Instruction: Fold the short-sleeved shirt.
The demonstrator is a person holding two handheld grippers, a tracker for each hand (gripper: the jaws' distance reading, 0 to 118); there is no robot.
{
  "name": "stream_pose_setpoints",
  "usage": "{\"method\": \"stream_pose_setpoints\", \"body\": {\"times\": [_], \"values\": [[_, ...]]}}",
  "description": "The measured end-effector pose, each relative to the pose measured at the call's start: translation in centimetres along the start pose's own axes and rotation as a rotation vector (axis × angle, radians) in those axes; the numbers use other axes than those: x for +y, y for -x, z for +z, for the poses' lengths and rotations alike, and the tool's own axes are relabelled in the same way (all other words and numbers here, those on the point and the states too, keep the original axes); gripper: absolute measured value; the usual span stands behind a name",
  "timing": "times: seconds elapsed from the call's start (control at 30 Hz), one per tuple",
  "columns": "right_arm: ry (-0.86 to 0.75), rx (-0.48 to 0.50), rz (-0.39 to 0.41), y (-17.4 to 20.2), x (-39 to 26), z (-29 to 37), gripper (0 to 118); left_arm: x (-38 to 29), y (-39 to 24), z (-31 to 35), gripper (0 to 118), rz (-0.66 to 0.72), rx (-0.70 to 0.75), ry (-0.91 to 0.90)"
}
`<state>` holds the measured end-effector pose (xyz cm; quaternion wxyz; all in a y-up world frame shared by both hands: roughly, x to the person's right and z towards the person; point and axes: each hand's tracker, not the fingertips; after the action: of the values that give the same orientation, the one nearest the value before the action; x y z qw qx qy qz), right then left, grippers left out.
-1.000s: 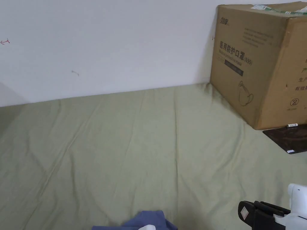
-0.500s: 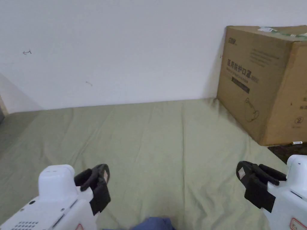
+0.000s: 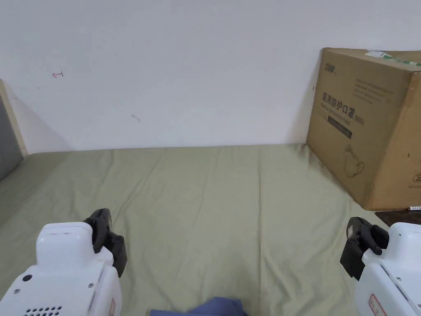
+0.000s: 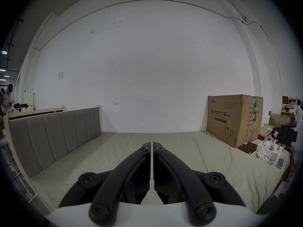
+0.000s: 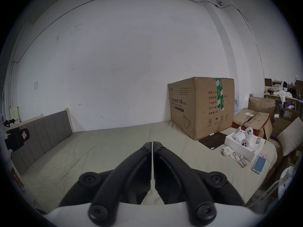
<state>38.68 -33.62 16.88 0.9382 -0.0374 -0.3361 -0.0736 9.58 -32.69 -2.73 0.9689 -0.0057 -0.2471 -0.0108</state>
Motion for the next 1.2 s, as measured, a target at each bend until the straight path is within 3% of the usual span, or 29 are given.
{"method": "stream_pose_setpoints", "body": {"times": [0.33, 0.37, 0.43, 0.53, 0.63, 0.67, 0.73, 0.8, 0.93, 1.0, 1.03, 1.07, 1.17, 1.2], "values": [[-0.016, 0.003, 0.021, 0.1, 0.8, -0.4, 2, -0.1, -1.0, -1.5, 3, -0.011, -0.034, 0.029], [-0.005, 0.014, 0.018, 0.1, 0.8, -0.6, 2, -0.1, -0.8, -1.7, 3, -0.004, -0.049, 0.045], [0.072, 0.128, -0.011, 0.2, 0.4, -1.3, 2, -0.3, -0.2, -2.0, 3, 0.02, -0.094, 0.105], [0.352, 0.404, -0.099, 1.3, -1.9, -4.1, 2, -1.0, 1.2, -2.4, 3, 0.059, -0.133, 0.183], [0.679, 0.456, 0.024, 4.6, -6.7, -6.8, 2, -2.3, 2.7, -2.6, 3, 0.071, -0.13, 0.244], [0.779, 0.525, 0.045, 5.5, -8.7, -7.4, 2, -2.8, 3.3, -2.7, 3, 0.081, -0.136, 0.278], [0.914, 0.588, -0.038, 6.2, -12.1, -8.2, 2, -3.9, 4.5, -3.0, 3, 0.12, -0.152, 0.348], [1.013, 0.528, -0.069, 6.3, -14.7, -9.1, 2, -4.9, 5.8, -3.5, 3, 0.174, -0.182, 0.432], [1.097, 0.409, 0.026, 5.6, -17.7, -10.5, 2, -7.9, 8.7, -5.6, 3, 0.345, -0.305, 0.637], [1.12, 0.424, 0.001, 4.7, -19.7, -11.9, 2, -10.3, 10.4, -7.1, 6, 0.49, -0.395, 0.749], [1.121, 0.447, -0.049, 4.4, -19.8, -12.1, 2, -11.6, 11.0, -8.0, 12, 0.57, -0.437, 0.8], [1.119, 0.443, -0.051, 4.3, -19.8, -12.3, 2, -13.0, 11.4, -8.7, 33, 0.622, -0.475, 0.854], [1.13, 0.44, -0.038, 4.7, -19.7, -12.5, 2, -16.8, 11.2, -10.5, 117, 0.722, -0.543, 0.99], [1.133, 0.441, -0.034, 4.8, -19.7, -12.5, 2, -18.3, 11.2, -11.2, 117, 0.749, -0.565, 1.037]]}}
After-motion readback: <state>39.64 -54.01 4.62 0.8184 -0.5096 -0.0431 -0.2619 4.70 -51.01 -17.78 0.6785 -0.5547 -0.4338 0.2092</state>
